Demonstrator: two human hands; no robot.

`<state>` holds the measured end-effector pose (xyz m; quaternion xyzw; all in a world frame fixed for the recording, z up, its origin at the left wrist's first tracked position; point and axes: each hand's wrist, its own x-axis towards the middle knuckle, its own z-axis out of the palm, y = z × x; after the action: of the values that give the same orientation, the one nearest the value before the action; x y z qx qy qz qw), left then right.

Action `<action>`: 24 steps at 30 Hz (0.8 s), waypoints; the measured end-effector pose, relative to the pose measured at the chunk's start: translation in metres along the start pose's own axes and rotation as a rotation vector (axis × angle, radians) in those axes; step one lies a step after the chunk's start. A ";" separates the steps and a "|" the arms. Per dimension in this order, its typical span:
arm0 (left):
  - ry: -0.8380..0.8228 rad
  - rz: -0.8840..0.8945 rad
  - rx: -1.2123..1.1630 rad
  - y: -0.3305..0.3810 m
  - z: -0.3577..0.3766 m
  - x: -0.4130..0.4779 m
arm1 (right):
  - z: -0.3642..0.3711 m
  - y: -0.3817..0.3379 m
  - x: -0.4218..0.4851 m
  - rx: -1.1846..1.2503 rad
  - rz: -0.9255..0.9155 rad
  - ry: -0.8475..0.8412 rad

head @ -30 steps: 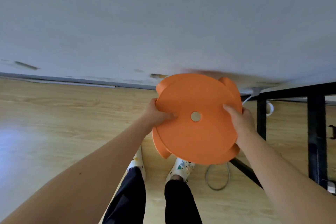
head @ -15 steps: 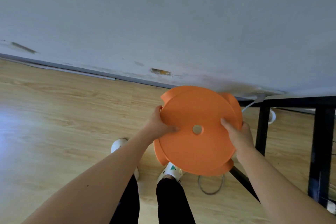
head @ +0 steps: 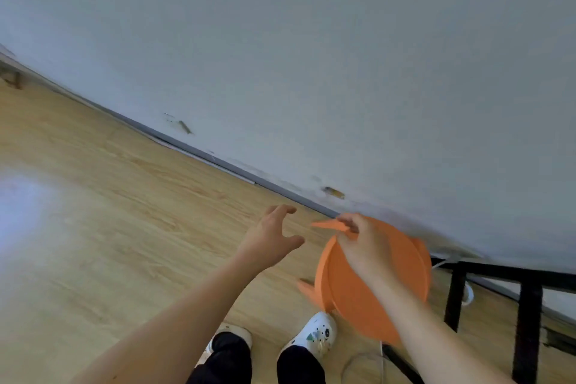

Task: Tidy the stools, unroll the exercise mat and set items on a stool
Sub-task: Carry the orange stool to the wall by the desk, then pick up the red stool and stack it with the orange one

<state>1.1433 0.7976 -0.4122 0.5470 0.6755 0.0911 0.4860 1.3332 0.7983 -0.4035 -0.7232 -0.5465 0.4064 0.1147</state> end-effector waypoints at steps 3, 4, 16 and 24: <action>0.115 -0.010 -0.080 -0.019 -0.079 -0.035 | 0.029 -0.094 -0.012 -0.034 -0.100 -0.101; 0.157 -0.008 -0.089 -0.027 -0.104 -0.046 | 0.040 -0.125 -0.015 -0.046 -0.133 -0.128; 0.669 -0.167 -0.177 -0.188 -0.349 -0.204 | 0.210 -0.419 -0.095 -0.241 -0.595 -0.412; 0.891 -0.343 -0.329 -0.293 -0.431 -0.297 | 0.327 -0.544 -0.166 -0.356 -0.824 -0.619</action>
<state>0.6060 0.6151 -0.2184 0.2525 0.8741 0.3397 0.2382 0.7091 0.7652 -0.2048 -0.3039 -0.8533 0.4229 -0.0257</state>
